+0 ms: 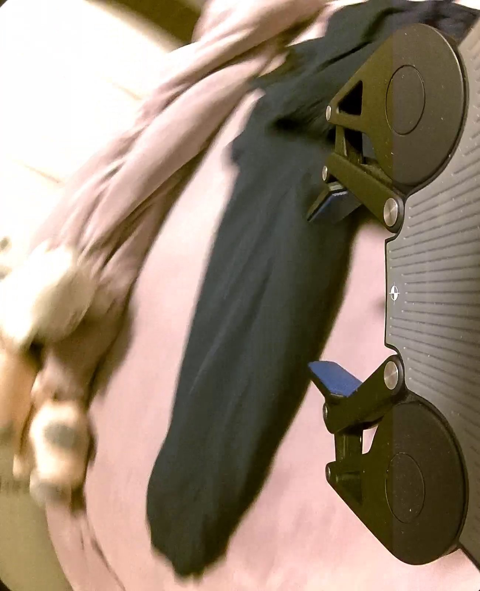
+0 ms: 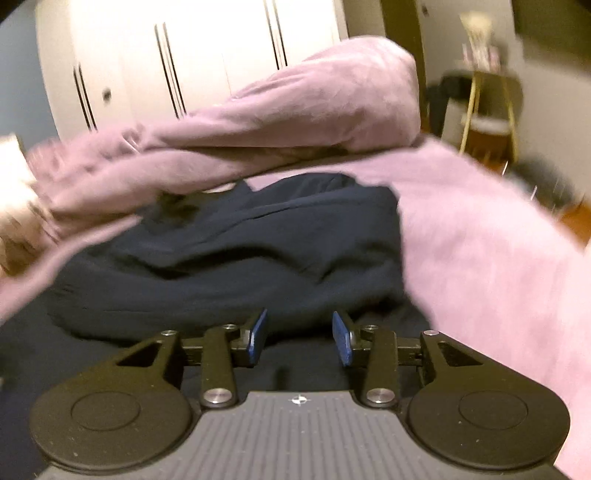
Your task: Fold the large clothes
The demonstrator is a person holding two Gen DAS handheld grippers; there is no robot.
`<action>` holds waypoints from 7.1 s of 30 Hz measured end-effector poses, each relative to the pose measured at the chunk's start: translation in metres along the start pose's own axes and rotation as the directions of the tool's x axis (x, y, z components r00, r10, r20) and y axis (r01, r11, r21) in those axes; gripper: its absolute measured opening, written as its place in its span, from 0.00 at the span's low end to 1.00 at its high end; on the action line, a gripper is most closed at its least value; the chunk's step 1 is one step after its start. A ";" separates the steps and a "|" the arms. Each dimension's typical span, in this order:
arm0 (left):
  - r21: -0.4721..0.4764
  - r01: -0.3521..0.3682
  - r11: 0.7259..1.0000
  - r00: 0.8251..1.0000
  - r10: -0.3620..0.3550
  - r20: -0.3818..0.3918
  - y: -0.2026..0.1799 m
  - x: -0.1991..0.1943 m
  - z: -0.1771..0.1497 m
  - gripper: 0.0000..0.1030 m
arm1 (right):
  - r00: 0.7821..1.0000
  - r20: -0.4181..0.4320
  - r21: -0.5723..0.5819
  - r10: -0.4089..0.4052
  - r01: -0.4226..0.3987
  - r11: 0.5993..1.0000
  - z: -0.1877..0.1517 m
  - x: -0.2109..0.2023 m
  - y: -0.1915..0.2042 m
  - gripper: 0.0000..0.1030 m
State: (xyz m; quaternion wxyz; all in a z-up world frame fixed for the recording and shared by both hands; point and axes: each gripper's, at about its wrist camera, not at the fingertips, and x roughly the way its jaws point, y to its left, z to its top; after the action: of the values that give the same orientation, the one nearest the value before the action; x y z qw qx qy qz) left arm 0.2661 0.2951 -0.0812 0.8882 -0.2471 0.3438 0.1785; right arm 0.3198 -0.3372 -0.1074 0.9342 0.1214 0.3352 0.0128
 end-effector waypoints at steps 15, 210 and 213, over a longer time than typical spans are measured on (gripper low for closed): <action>-0.761 0.115 0.639 0.992 -0.029 0.126 0.224 0.059 0.034 0.56 | 0.994 -0.105 0.161 0.013 0.004 0.987 -0.050 -0.052 0.022 0.37; 0.226 0.177 0.958 0.926 -0.084 -0.368 0.050 -0.158 -0.169 0.76 | 0.948 -0.298 0.288 0.113 -0.023 0.957 -0.165 -0.205 -0.132 0.62; 0.189 0.202 0.961 0.910 -0.112 -0.400 0.053 -0.153 -0.169 0.76 | 0.947 -0.292 0.316 0.131 -0.034 0.948 -0.165 -0.203 -0.138 0.62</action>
State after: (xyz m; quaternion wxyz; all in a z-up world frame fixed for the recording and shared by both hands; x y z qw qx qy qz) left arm 0.0448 0.2205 -0.0994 0.8370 -0.2017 0.5085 0.0139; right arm 0.0510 -0.4564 -0.1363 0.8384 0.2757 0.4698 0.0189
